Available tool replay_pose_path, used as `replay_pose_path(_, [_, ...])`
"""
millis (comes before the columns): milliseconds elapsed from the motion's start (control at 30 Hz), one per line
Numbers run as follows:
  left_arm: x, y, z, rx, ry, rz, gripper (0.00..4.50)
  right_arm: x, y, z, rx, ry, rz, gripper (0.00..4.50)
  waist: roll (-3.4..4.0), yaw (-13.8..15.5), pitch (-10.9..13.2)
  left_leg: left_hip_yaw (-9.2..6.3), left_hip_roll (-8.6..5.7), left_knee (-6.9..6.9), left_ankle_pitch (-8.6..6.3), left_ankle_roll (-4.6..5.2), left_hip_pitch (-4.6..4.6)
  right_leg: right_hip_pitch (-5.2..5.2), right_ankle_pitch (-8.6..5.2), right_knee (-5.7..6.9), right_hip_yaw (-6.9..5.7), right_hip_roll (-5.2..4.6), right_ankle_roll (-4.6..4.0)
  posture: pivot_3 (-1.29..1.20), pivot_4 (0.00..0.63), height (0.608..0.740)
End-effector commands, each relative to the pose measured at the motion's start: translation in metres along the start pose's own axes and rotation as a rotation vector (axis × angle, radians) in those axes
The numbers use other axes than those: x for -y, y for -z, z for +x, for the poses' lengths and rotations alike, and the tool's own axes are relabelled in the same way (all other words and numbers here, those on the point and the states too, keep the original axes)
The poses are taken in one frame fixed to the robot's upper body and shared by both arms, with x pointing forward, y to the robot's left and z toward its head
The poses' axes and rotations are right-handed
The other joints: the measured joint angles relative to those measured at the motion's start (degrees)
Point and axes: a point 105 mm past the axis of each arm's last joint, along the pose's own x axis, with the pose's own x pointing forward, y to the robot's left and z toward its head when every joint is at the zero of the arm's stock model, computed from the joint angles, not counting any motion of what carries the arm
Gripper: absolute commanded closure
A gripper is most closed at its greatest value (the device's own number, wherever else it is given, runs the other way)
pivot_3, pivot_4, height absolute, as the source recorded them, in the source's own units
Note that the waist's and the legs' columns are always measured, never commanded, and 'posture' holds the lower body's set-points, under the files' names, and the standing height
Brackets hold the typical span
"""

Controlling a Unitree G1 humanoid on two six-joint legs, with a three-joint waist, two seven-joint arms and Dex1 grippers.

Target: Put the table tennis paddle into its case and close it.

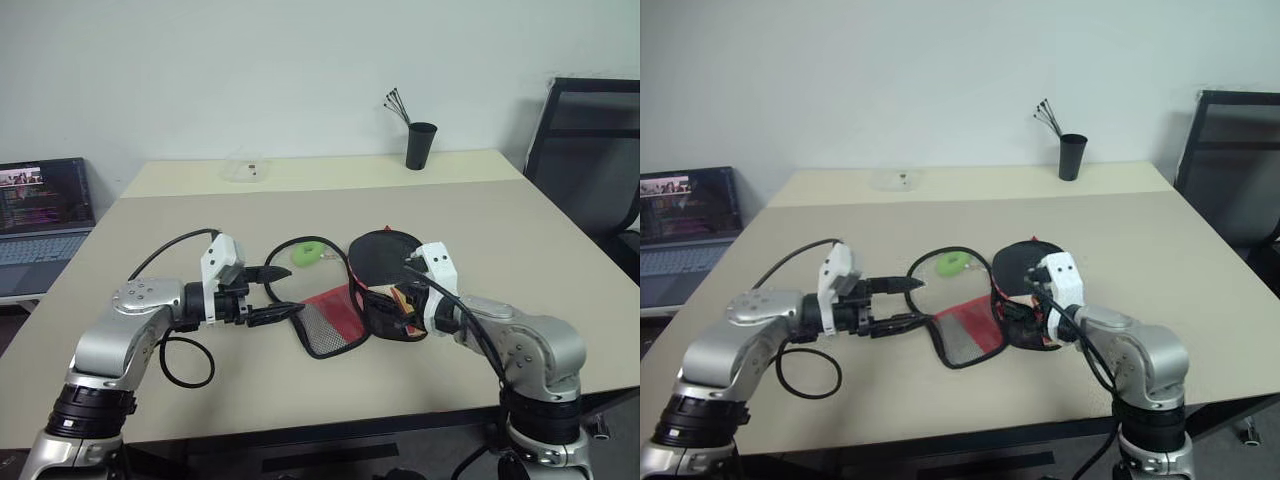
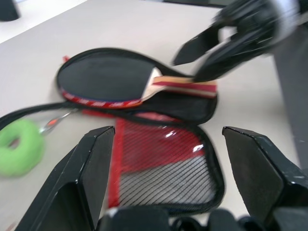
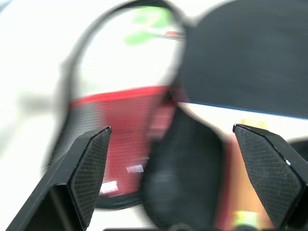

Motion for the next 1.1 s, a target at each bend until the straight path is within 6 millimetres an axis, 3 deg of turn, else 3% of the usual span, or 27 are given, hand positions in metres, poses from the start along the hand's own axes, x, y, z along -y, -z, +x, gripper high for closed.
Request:
replay_pose_path(33, [-0.010,-0.003,-0.014,-0.005,-0.066,0.035,0.59,-0.006,-0.012,-0.018,0.027,-0.071,-0.121,0.05,0.00,0.01,0.00,0.00,-0.01,0.00,0.00,0.00,0.00,0.01,0.00,-0.02,-0.02,0.00,-0.01,0.00,0.150,0.740])
replay_pose_path(400, [-0.029,0.034,-0.040,-0.115,-0.186,0.010,0.59,-0.007,-0.022,-0.054,0.027,-0.244,-0.369,0.05,-0.12,0.13,0.06,0.02,-0.04,-0.11,-0.02,0.01,-0.06,0.04,-0.01,-0.32,-0.07,-0.21,-0.01,0.00,0.150,0.740])
replay_pose_path(500, [-0.035,0.047,-0.042,-0.160,-0.208,-0.001,1.16,0.000,-0.030,-0.059,0.034,-0.235,-0.403,0.00,-0.13,0.14,0.07,0.03,-0.03,-0.12,-0.02,0.00,-0.06,0.05,-0.01,-0.34,-0.11,-0.21,-0.01,0.00,0.150,0.740])
replay_pose_path(800, [-0.047,0.073,-0.023,-0.243,-0.203,-0.022,4.47,-0.001,-0.045,-0.077,0.063,-0.282,-0.430,0.00,-0.15,0.49,0.08,0.07,-0.04,-0.13,-0.04,0.02,-0.25,0.08,0.02,-0.60,-0.18,-0.23,0.02,0.00,0.150,0.740])
replay_pose_path(1100, [-0.056,0.078,0.018,-0.224,-0.164,-0.018,4.47,0.000,-0.042,-0.082,0.054,-0.271,-0.429,0.00,-0.18,1.13,0.08,0.13,-0.10,-0.03,-0.05,0.03,-0.30,0.08,0.07,-0.59,-0.18,-0.21,0.10,0.00,0.150,0.740])
